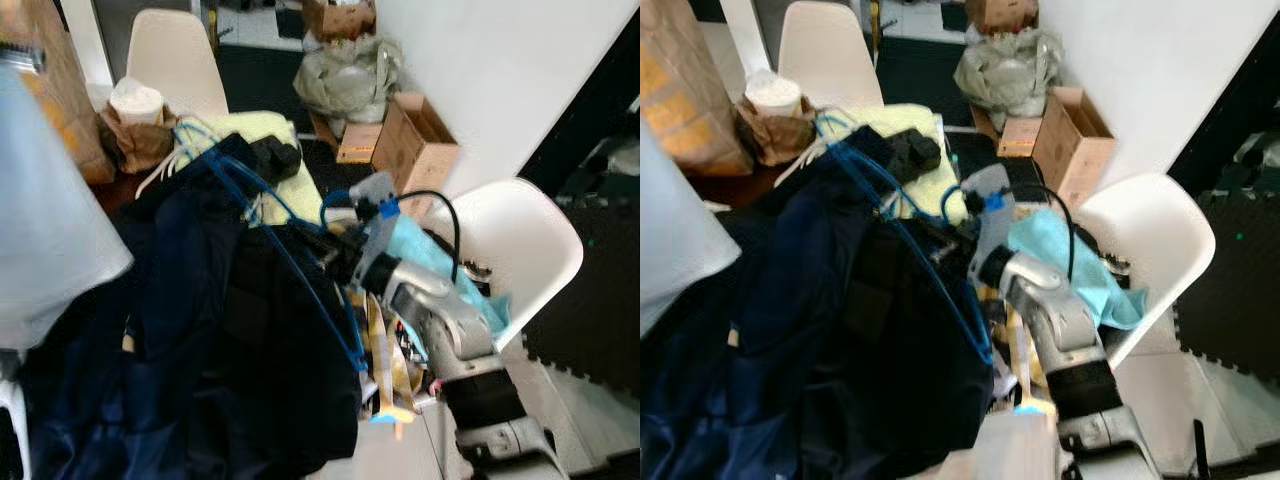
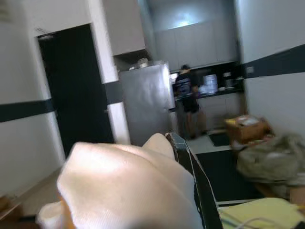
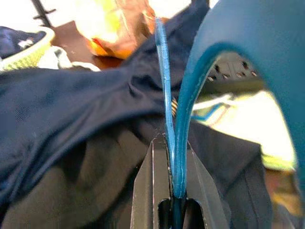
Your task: Hang hanger
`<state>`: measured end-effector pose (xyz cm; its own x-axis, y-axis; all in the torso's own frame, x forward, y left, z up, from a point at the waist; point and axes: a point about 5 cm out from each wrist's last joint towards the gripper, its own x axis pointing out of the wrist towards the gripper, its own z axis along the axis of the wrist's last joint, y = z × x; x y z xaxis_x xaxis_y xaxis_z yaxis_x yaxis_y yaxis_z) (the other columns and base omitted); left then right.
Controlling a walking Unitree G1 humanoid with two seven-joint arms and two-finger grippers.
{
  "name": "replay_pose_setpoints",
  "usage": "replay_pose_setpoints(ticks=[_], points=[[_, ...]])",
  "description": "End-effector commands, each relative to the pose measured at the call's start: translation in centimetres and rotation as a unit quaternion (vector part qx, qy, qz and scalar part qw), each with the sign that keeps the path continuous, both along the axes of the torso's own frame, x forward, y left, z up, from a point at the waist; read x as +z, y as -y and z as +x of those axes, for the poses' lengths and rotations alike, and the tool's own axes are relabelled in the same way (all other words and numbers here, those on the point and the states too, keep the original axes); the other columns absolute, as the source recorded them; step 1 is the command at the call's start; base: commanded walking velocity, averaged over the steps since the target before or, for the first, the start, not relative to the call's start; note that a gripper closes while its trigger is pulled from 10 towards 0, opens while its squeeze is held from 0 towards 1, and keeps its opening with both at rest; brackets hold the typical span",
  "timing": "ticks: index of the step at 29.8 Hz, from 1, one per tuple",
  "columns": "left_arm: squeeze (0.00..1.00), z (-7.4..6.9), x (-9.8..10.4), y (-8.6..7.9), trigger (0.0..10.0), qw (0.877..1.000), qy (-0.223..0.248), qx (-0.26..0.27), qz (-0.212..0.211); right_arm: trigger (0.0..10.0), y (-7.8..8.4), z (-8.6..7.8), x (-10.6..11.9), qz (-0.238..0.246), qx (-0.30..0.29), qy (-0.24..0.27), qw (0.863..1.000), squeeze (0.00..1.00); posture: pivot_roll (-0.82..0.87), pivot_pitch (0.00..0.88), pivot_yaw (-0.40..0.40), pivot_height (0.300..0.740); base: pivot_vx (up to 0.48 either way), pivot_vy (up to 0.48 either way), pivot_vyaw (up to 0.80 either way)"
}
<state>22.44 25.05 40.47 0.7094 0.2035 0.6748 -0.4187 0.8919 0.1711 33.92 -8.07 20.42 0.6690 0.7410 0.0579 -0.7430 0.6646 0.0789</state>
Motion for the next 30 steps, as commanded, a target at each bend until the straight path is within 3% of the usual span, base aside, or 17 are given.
replay_pose_setpoints(ticks=[1, 2, 5, 7, 8, 10, 12, 14, 21, 22, 23, 24, 26, 27, 28, 29, 30], points=[[0.00, -0.7, -0.8, -2.0, 10.0, 0.997, 0.006, 0.063, -0.034, 10.0, 0.8, 0.4, -0.3, -0.015, -0.024, -0.004, 1.000, 0.00, 0.09, 0.145, -0.121, 0.740, 0.000, 0.000, 0.00], [0.00, -0.7, -0.8, -2.0, 10.0, 0.997, 0.006, 0.063, -0.034, 10.0, 0.8, 0.4, -0.3, -0.015, -0.024, -0.004, 1.000, 0.00, 0.09, 0.145, -0.121, 0.740, 0.000, 0.000, 0.00], [0.00, 0.0, -3.1, -3.5, 10.0, 0.993, -0.028, 0.068, -0.098, 10.0, 1.6, 1.1, -0.8, -0.052, -0.066, -0.008, 0.996, 0.00, 0.08, 0.150, -0.114, 0.740, 0.000, 0.000, 0.00], [0.00, 0.0, -3.1, -3.5, 10.0, 0.993, -0.028, 0.068, -0.098, 10.0, 1.6, 1.1, -0.8, -0.052, -0.066, -0.008, 0.996, 0.00, 0.08, 0.150, -0.114, 0.740, 0.000, 0.000, 0.00], [0.00, 0.8, -4.8, -3.4, 10.0, 0.990, -0.055, 0.052, -0.121, 10.0, 2.3, 1.6, -1.1, -0.073, -0.095, -0.014, 0.993, 0.00, 0.08, 0.153, -0.114, 0.740, 0.000, 0.000, 0.00], [0.00, 0.8, -4.8, -3.4, 10.0, 0.990, -0.055, 0.052, -0.121, 10.0, 2.3, 1.6, -1.1, -0.073, -0.095, -0.014, 0.993, 0.00, 0.08, 0.153, -0.114, 0.740, 0.000, 0.000, 0.00], [0.00, 2.4, -7.9, -1.5, 10.0, 0.984, -0.118, -0.004, -0.133, 10.0, 3.6, 2.2, -2.0, -0.115, -0.135, -0.028, 0.984, 0.00, 0.07, 0.137, -0.108, 0.740, 0.000, 0.000, 0.00], [0.00, 2.9, -8.9, -0.6, 10.0, 0.981, -0.139, -0.029, -0.130, 10.0, 4.1, 2.3, -2.3, -0.131, -0.146, -0.032, 0.980, 0.00, 0.07, 0.137, -0.108, 0.740, 0.000, 0.000, 0.00], [0.00, 3.9, -10.8, 2.6, 10.0, 0.971, -0.203, -0.099, -0.081, 10.0, 5.2, 2.5, -3.7, -0.189, -0.180, -0.055, 0.964, 0.00, 0.07, 0.134, -0.103, 0.740, 0.000, 0.000, 0.00], [0.00, 4.0, -11.5, 3.7, 10.0, 0.962, -0.231, -0.130, -0.061, 10.0, 5.4, 2.5, -4.0, -0.195, -0.183, -0.059, 0.962, 0.00, 0.07, 0.133, -0.103, 0.740, 0.000, 0.000, 0.00], [0.00, 4.0, -11.5, 3.7, 10.0, 0.962, -0.231, -0.130, -0.061, 10.0, 5.4, 2.5, -4.0, -0.195, -0.183, -0.059, 0.962, 0.00, 0.07, 0.133, -0.103, 0.740, 0.000, 0.000, 0.00], [0.00, 4.1, -12.4, 4.7, 10.0, 0.949, -0.267, -0.162, -0.040, 10.0, 5.4, 2.5, -4.1, -0.198, -0.184, -0.061, 0.961, 0.00, 0.07, 0.133, -0.103, 0.740, 0.000, 0.000, 0.00], [0.00, 4.1, -12.4, 4.7, 10.0, 0.949, -0.267, -0.162, -0.040, 10.0, 5.4, 2.5, -4.1, -0.198, -0.184, -0.061, 0.961, 0.00, 0.07, 0.133, -0.103, 0.740, 0.000, 0.000, 0.00], [0.65, 3.9, -13.3, 5.5, 10.0, 0.934, -0.300, -0.191, -0.030, 10.0, 5.3, 2.5, -4.2, -0.200, -0.184, -0.060, 0.960, 0.00, 0.07, 0.133, -0.103, 0.740, 0.000, 0.000, 0.00], [0.65, 3.9, -13.3, 5.5, 10.0, 0.934, -0.300, -0.191, -0.030, 10.0, 5.3, 2.5, -4.2, -0.200, -0.184, -0.060, 0.960, 0.00, 0.07, 0.133, -0.103, 0.740, 0.000, 0.000, 0.00], [1.00, 3.7, -13.9, 5.7, 10.0, 0.924, -0.324, -0.203, -0.019, 10.0, 5.3, 2.5, -4.2, -0.203, -0.184, -0.060, 0.960, 0.00, 0.07, 0.136, -0.103, 0.740, 0.000, 0.000, 0.00], [1.00, 3.7, -13.9, 5.7, 10.0, 0.924, -0.324, -0.203, -0.019, 10.0, 5.3, 2.5, -4.2, -0.203, -0.184, -0.060, 0.960, 0.00, 0.07, 0.136, -0.103, 0.740, 0.000, 0.000, 0.00]])
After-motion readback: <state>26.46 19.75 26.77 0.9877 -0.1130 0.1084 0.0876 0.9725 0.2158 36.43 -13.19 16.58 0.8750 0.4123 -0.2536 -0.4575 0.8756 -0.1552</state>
